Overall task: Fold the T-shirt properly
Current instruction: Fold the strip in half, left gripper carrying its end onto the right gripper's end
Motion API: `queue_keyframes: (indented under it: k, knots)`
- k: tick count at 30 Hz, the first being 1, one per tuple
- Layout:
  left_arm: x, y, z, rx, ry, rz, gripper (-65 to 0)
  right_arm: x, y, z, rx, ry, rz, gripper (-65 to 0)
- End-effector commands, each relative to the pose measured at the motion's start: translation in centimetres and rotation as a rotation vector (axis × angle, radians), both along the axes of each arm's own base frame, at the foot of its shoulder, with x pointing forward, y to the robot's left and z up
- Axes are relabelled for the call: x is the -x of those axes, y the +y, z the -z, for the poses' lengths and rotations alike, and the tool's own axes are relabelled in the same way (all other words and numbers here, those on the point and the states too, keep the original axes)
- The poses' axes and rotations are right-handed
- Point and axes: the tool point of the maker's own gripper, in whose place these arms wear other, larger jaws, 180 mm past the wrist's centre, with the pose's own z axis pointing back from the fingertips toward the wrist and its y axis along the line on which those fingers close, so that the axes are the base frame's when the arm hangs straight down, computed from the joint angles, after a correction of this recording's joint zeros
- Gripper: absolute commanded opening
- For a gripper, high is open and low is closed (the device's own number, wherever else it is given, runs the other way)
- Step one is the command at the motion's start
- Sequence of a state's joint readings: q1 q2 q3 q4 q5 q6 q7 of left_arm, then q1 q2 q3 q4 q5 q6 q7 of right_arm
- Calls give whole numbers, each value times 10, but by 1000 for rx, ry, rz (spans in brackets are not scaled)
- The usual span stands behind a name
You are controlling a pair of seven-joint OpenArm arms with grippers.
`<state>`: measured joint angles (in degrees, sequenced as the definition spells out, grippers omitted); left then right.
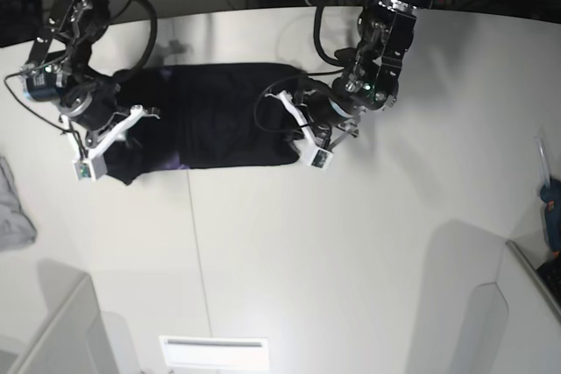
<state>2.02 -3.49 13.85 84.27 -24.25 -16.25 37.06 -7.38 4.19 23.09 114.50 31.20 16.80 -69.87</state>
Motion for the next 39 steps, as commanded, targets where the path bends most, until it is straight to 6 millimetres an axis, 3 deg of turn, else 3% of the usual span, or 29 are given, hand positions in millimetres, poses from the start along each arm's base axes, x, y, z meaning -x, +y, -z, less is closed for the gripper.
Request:
queue_keyframes:
  k: [1, 8, 12, 19, 25, 28, 39]
  knots:
    - [-6, -5, -7, 25, -22, 0, -650, -6, 0, -11, 1, -49, 0, -650]
    - [-3, -15, 6, 34, 24, 4, -650, -7, 15, -13, -64, -64, -8, -650]
    - [-11, -16, 2, 35, 10, 5, -650, -9, 30, -26, -181, -106, -42, -650]
    - [-19, -31, -4, 63, 5, 9, -650, -9, 34, -26, -220, -93, -15, -650]
    - [-7, -59, 8, 61, 43, 85, -650, -9, 40, -30, -264, -101, -25, -650]
    - [-5, -60, 11, 57, 51, 89, -650, -4, 48, -33, -328, -104, -40, -650]
    - [-6, -63, 2, 80, 36, 82, -650, 3, 47, -22, -350, -58, -12, -650]
